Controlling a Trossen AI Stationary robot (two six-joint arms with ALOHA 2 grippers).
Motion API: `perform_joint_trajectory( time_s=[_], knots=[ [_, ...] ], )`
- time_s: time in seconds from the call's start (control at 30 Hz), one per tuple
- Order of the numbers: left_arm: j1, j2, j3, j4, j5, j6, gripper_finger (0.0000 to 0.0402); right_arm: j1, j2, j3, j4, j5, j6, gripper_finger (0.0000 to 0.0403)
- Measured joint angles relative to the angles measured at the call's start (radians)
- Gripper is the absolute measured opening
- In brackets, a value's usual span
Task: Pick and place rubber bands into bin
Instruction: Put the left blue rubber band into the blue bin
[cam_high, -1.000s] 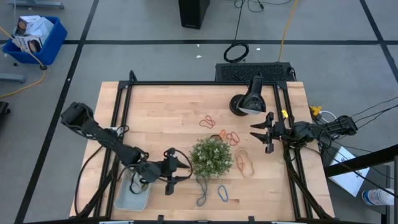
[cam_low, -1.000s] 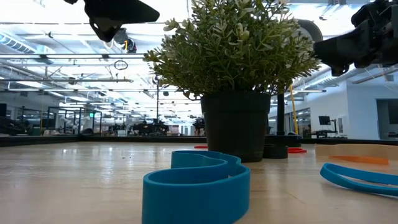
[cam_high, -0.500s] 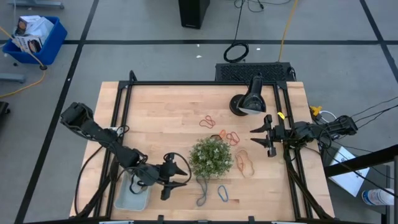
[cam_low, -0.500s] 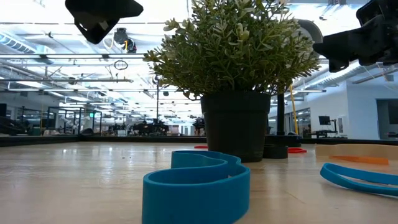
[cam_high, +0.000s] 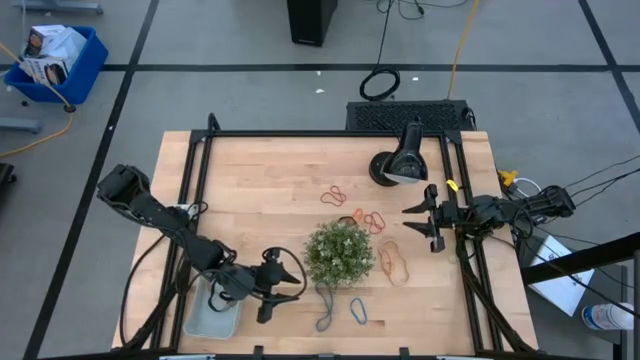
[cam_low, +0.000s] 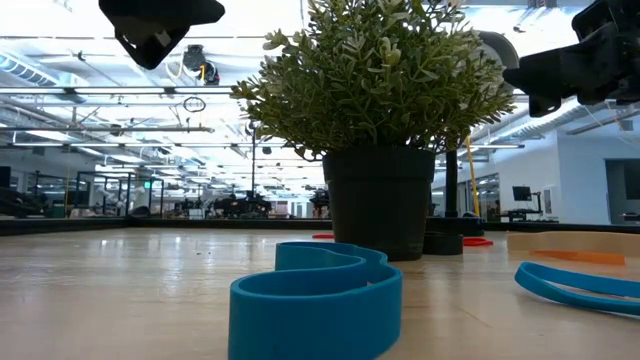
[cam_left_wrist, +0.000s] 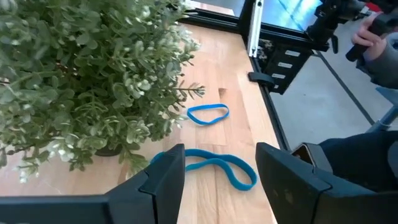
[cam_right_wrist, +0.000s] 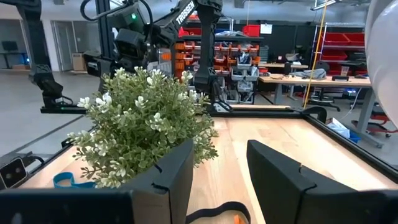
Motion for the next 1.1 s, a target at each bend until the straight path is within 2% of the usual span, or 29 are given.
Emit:
perform_joint_trajectory(
  time_s=[0.13,0.3,0.4,0.67,0.97,1.1],
  knots=[
    [-0.001,0.000,0.000,0.008,0.014,-0.008,0.0205,0.000,0.000,0.000,-0.002,0.003,-0.003,0.0146],
    [0.000,0.000,0.000,0.012,0.021,-0.131,0.0205,0.000,0.000,0.000,-0.002,0.003,0.003,0.0146],
    [0.000,0.000,0.000,0.003,0.059,-0.177,0.0205,0.000,0.000,0.000,-0.002,0.004,0.000,0.0146],
    [0.002,0.000,0.000,0.003,0.077,-0.172,0.0205,0.000,0.000,0.000,-0.002,0.005,0.000,0.0146],
    [0.014,0.000,0.000,0.000,0.147,-0.035,0.0205,0.000,0.000,0.000,-0.002,0.006,0.000,0.0146],
    [0.027,0.000,0.000,0.021,0.148,0.091,0.0205,0.000,0.000,0.000,-0.002,0.006,0.000,0.0146]
  ],
)
